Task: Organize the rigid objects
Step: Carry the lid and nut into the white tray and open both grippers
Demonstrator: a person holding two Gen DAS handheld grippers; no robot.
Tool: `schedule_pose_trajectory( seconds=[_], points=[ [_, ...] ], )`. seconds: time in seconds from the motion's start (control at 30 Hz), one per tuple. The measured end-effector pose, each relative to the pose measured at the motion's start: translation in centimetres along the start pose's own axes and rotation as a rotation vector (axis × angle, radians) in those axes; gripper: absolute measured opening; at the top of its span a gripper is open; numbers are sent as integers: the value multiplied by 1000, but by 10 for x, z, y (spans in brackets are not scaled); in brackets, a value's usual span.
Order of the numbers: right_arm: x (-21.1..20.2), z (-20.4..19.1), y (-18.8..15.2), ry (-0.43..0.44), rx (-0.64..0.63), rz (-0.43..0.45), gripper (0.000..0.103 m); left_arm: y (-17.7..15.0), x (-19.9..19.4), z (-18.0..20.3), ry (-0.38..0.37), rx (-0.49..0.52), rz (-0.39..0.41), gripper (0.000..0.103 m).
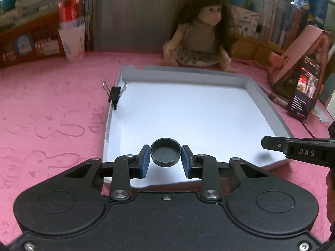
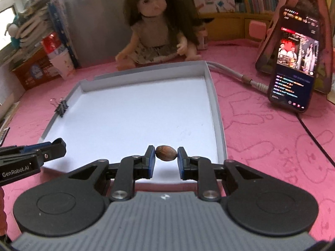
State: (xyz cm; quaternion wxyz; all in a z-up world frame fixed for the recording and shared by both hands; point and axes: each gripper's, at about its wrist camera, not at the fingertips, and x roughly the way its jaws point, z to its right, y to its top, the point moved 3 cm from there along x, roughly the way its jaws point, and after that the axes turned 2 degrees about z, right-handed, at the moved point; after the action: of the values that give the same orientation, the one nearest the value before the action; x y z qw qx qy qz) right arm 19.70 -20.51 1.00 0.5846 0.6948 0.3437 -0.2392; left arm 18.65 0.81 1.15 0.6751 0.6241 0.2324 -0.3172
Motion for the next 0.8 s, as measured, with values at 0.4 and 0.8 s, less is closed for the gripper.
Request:
schedule_pose_trajectory(
  seconds=[0.4, 0.8],
  points=[
    [21, -5, 3, -20, -22, -51, 27, -4, 24, 0, 10, 21, -37, 30],
    [10, -6, 2, 2, -45, 8, 61, -6, 14, 7, -2, 54, 14, 56]
  ],
)
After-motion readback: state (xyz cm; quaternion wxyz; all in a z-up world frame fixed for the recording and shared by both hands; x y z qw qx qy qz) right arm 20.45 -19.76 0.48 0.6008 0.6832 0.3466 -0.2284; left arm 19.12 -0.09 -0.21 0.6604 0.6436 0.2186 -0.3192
